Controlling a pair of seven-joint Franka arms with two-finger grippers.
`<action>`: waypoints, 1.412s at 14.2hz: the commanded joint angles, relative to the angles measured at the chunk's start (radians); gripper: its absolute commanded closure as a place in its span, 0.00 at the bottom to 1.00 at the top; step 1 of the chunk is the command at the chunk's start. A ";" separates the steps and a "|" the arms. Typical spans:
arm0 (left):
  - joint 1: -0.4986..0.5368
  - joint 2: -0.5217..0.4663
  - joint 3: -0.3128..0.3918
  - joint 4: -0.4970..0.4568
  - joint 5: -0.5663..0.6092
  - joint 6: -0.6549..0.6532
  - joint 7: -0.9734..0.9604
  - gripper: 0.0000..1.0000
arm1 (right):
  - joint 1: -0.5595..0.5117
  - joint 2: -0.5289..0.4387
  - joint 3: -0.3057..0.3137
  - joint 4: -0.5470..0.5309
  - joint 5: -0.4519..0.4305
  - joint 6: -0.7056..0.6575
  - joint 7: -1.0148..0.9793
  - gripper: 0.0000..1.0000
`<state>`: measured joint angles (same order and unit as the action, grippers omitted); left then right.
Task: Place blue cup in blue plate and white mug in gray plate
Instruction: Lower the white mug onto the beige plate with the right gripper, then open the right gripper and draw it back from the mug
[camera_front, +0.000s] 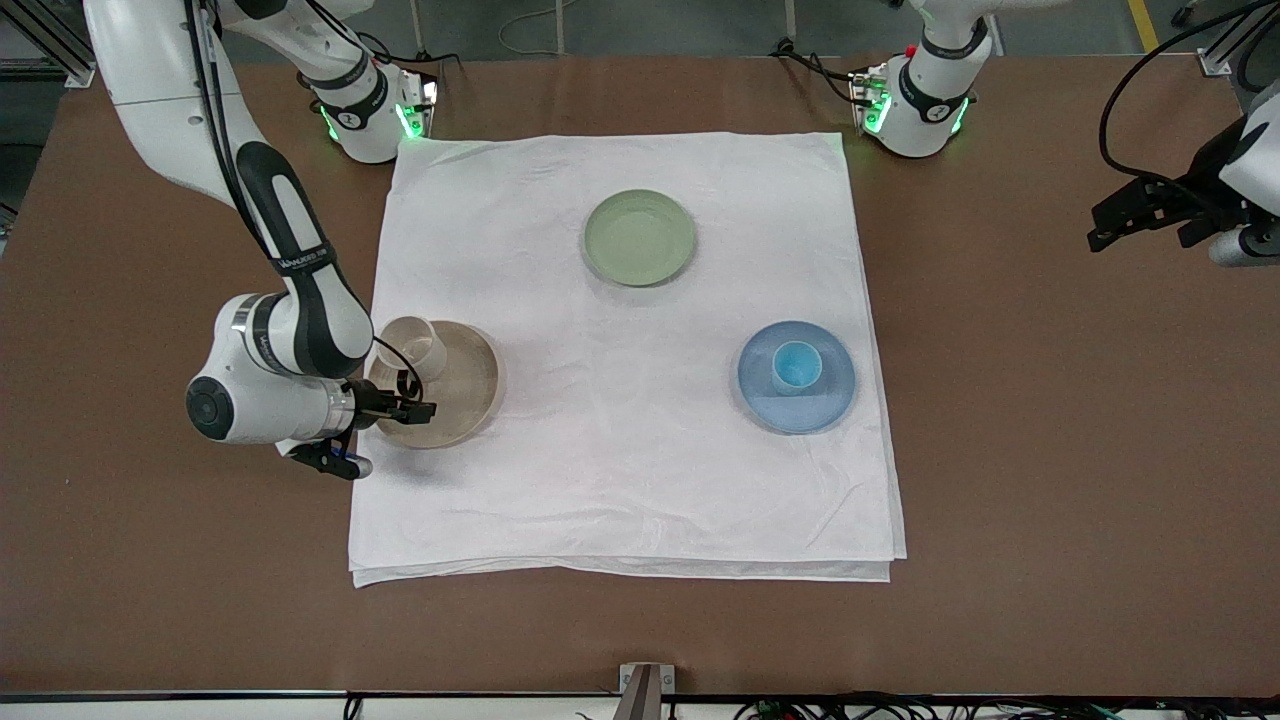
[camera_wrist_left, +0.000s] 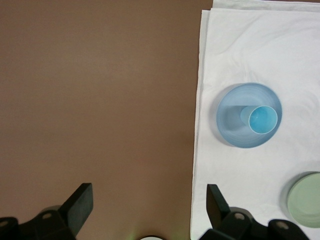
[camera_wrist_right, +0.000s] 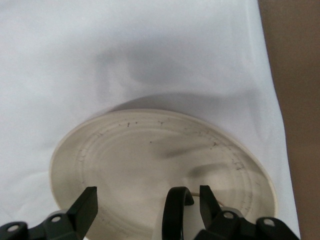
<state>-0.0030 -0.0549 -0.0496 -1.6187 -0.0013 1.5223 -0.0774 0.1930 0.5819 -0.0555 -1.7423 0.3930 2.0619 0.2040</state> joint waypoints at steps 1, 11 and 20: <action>-0.003 -0.008 -0.016 -0.015 -0.017 0.016 0.005 0.00 | -0.009 -0.007 0.002 0.070 -0.019 -0.022 -0.009 0.00; -0.005 -0.019 -0.038 -0.007 -0.019 0.035 -0.016 0.00 | -0.196 -0.097 -0.017 0.382 -0.387 -0.298 -0.293 0.00; 0.006 -0.029 -0.085 -0.007 -0.011 0.001 -0.087 0.00 | -0.279 -0.174 -0.018 0.457 -0.390 -0.516 -0.297 0.00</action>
<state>-0.0084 -0.0641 -0.1315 -1.6249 -0.0015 1.5389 -0.1588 -0.0745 0.4165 -0.0845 -1.3261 0.0256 1.5789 -0.0932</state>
